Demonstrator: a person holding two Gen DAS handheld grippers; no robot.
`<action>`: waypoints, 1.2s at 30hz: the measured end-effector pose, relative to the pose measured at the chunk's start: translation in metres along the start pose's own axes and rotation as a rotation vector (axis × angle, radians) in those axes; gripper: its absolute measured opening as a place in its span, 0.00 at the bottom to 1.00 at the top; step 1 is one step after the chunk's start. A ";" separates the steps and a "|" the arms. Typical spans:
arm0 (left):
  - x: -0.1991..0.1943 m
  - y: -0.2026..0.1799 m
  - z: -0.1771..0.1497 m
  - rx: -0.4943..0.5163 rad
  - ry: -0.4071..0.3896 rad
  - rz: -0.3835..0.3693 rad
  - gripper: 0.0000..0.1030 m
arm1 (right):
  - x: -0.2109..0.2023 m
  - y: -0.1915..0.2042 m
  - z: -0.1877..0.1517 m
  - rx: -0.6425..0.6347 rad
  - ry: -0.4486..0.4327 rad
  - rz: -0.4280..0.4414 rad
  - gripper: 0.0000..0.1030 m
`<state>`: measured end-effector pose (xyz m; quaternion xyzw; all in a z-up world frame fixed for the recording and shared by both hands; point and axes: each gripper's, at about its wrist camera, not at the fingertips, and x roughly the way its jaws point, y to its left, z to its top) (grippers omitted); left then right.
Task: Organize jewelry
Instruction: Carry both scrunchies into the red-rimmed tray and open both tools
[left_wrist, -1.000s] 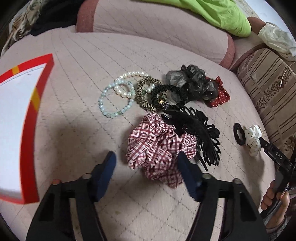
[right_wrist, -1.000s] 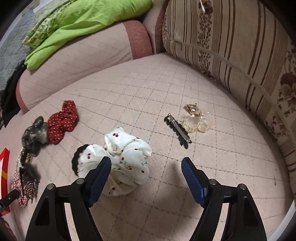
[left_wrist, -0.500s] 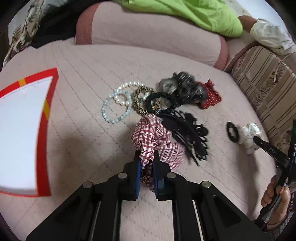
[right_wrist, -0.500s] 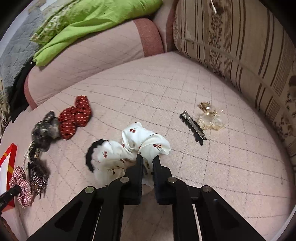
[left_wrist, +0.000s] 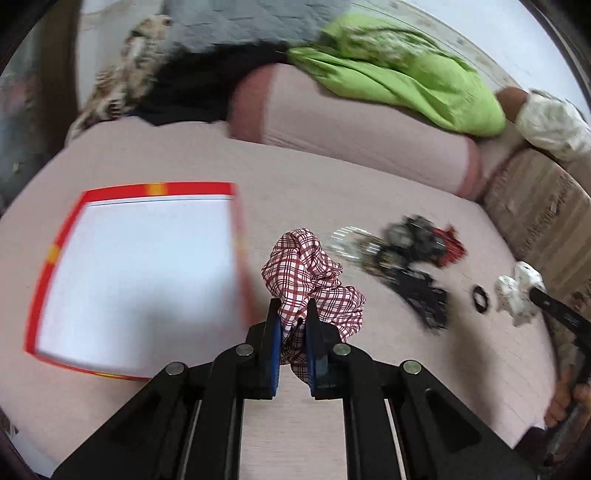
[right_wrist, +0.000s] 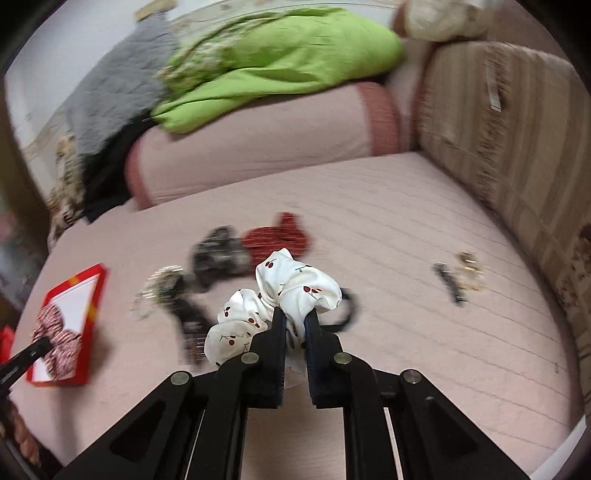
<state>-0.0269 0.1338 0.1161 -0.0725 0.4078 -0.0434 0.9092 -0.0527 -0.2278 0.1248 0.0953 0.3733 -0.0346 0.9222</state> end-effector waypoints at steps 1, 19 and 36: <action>-0.001 0.013 0.002 -0.015 -0.005 0.028 0.10 | 0.001 0.009 -0.001 -0.013 0.003 0.015 0.10; -0.006 0.196 -0.017 -0.292 0.039 0.326 0.10 | 0.059 0.256 -0.042 -0.248 0.201 0.443 0.10; 0.007 0.220 -0.033 -0.342 0.147 0.420 0.10 | 0.111 0.297 -0.092 -0.344 0.355 0.423 0.10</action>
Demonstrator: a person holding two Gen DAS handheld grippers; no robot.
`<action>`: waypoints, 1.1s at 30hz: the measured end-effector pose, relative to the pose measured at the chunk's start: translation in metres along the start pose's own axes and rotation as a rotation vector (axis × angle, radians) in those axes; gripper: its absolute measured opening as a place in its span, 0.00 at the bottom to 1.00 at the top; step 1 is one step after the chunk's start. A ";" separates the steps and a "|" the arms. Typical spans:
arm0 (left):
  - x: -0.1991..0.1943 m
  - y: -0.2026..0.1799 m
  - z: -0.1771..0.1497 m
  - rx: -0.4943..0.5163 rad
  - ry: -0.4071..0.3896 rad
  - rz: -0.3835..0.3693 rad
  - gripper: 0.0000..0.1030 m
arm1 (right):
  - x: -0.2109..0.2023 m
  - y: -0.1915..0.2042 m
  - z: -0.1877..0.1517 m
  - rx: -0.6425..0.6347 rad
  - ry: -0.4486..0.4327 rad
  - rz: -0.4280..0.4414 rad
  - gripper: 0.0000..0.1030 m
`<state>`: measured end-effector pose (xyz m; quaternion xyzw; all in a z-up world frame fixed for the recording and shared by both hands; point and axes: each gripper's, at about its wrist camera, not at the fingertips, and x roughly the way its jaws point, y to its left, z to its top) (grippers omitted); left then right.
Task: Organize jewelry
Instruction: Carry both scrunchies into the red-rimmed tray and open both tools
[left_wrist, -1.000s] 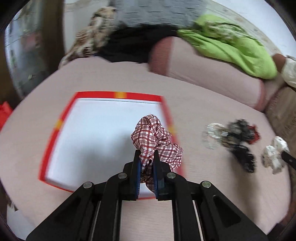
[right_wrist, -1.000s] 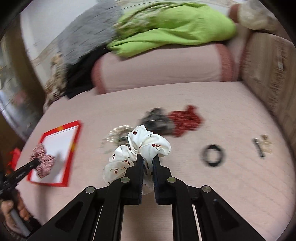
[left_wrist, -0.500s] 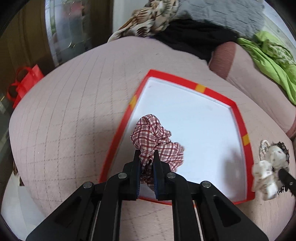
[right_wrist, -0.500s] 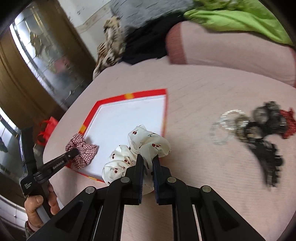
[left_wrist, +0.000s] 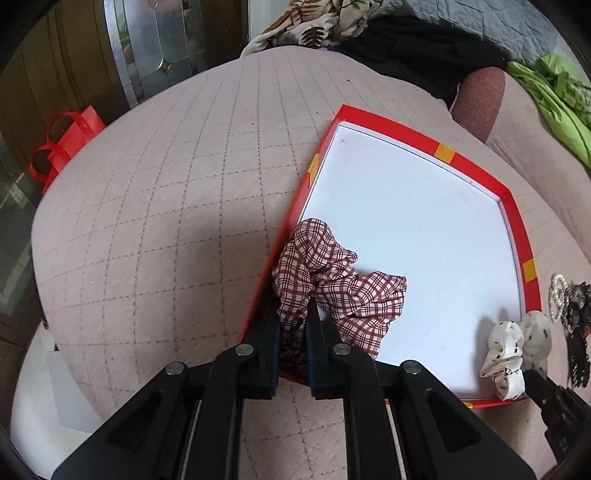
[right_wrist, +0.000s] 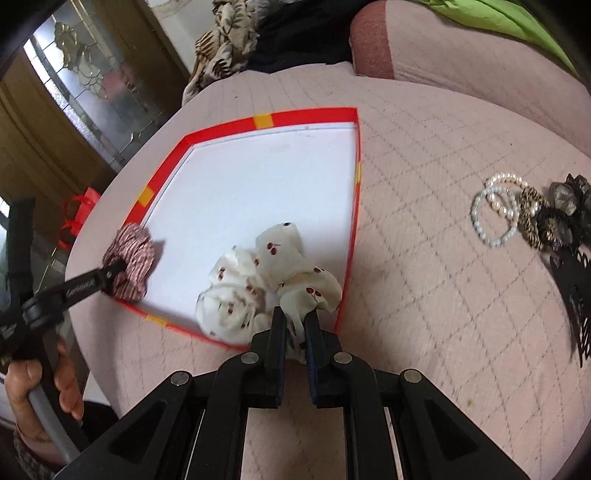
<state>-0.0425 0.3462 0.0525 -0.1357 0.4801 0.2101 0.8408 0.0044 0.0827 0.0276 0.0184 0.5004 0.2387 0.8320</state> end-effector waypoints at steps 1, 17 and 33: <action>-0.002 0.000 -0.001 -0.001 -0.005 0.004 0.11 | -0.002 -0.001 -0.003 0.002 -0.001 0.009 0.10; -0.036 -0.009 0.003 0.013 -0.169 -0.051 0.47 | -0.017 0.001 -0.004 0.030 -0.055 0.009 0.33; -0.096 -0.038 -0.013 0.027 -0.291 -0.088 0.48 | -0.113 -0.064 -0.027 0.066 -0.207 -0.163 0.59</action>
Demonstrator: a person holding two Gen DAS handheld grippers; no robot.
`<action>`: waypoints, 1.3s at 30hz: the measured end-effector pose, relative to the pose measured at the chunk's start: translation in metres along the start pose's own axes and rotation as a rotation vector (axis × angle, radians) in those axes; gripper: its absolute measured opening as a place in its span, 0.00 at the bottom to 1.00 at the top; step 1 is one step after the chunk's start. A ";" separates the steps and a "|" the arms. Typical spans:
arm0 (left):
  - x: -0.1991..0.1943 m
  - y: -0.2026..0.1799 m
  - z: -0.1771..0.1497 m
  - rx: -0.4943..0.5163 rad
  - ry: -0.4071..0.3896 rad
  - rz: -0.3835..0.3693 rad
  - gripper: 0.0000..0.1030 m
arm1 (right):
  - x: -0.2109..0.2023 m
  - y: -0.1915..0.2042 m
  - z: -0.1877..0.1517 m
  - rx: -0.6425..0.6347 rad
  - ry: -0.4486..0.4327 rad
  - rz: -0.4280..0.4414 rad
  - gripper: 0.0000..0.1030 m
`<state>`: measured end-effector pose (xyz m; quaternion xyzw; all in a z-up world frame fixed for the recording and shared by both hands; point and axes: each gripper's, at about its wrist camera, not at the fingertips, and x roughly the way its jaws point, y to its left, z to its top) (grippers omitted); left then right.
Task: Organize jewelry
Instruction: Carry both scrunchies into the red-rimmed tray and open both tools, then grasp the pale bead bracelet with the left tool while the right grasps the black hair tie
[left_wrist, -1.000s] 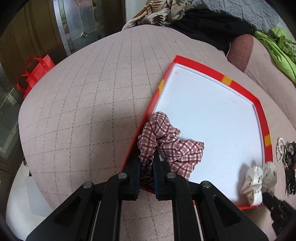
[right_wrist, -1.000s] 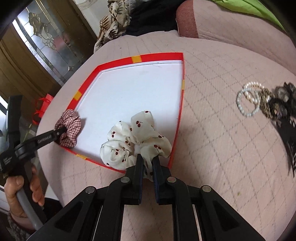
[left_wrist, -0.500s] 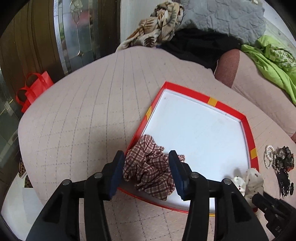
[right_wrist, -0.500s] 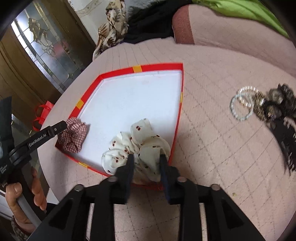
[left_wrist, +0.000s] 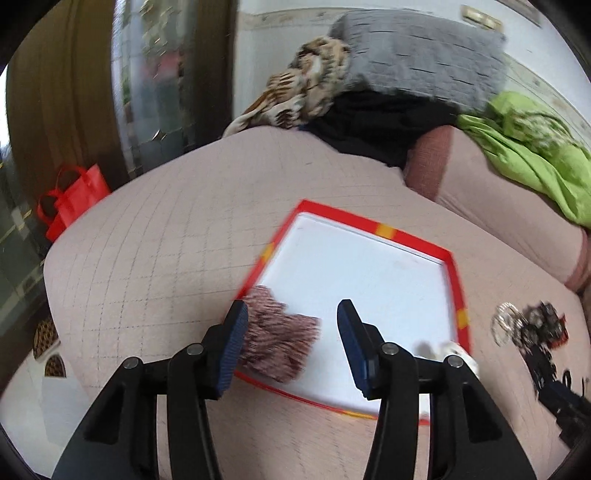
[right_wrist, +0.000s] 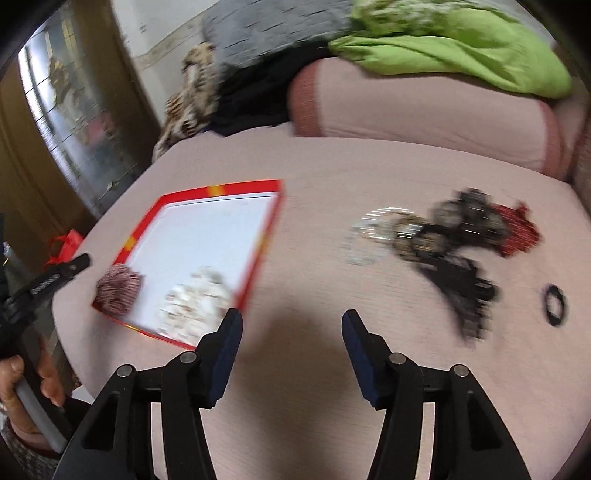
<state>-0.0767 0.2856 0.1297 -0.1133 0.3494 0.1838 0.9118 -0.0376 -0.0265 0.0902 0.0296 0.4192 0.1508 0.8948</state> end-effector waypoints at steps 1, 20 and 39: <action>-0.005 -0.009 -0.002 0.019 -0.005 -0.009 0.48 | -0.006 -0.011 -0.003 0.007 -0.004 -0.019 0.59; 0.011 -0.223 -0.071 0.388 0.200 -0.342 0.52 | -0.089 -0.221 -0.069 0.236 -0.047 -0.340 0.59; 0.141 -0.290 -0.051 0.360 0.319 -0.334 0.52 | -0.019 -0.283 -0.025 0.305 -0.018 -0.358 0.59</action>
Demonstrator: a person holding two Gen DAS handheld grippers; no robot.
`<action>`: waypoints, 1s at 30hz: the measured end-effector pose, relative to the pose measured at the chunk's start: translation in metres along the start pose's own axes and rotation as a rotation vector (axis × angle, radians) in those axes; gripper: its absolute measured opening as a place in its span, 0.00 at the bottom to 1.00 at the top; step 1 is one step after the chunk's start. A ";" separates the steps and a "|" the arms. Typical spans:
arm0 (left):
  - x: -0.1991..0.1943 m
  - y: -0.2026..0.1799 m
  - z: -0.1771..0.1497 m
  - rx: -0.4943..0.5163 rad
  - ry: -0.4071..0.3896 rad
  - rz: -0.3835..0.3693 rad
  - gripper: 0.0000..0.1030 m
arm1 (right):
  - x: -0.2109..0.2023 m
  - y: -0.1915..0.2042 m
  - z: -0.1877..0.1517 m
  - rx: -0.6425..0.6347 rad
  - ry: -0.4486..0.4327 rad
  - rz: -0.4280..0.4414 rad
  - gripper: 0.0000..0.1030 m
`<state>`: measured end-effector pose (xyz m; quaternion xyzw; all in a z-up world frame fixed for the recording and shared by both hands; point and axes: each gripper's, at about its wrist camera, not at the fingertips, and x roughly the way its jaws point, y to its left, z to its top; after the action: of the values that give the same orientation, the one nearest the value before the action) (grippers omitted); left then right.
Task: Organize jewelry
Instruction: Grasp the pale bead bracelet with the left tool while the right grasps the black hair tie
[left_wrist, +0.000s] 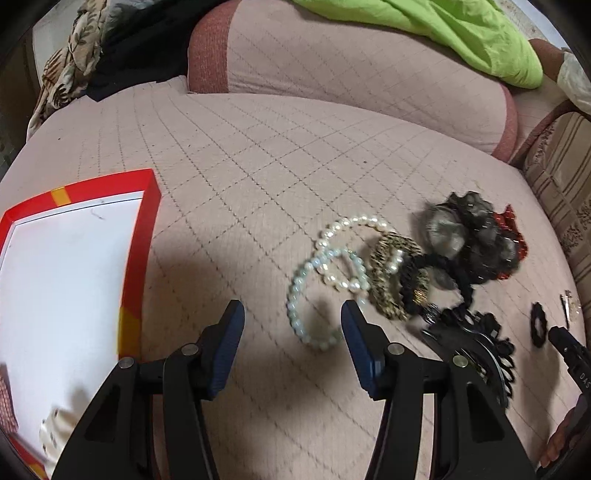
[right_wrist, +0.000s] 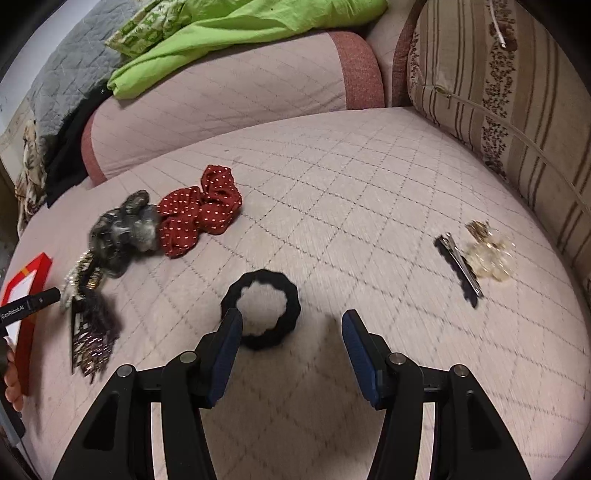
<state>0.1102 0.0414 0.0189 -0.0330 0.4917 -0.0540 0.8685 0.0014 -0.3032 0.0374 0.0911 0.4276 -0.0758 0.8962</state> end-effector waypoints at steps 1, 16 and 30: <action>0.004 0.001 0.001 0.000 0.006 -0.004 0.52 | 0.004 0.000 0.001 -0.003 0.004 -0.004 0.59; 0.020 -0.016 -0.005 0.100 -0.082 0.068 0.52 | 0.023 0.013 -0.002 -0.065 0.015 -0.083 0.53; 0.003 -0.025 -0.014 0.135 -0.046 0.021 0.05 | 0.021 0.024 -0.004 -0.116 0.000 -0.119 0.08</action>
<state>0.0986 0.0157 0.0119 0.0293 0.4673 -0.0772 0.8802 0.0165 -0.2798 0.0207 0.0133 0.4359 -0.1041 0.8938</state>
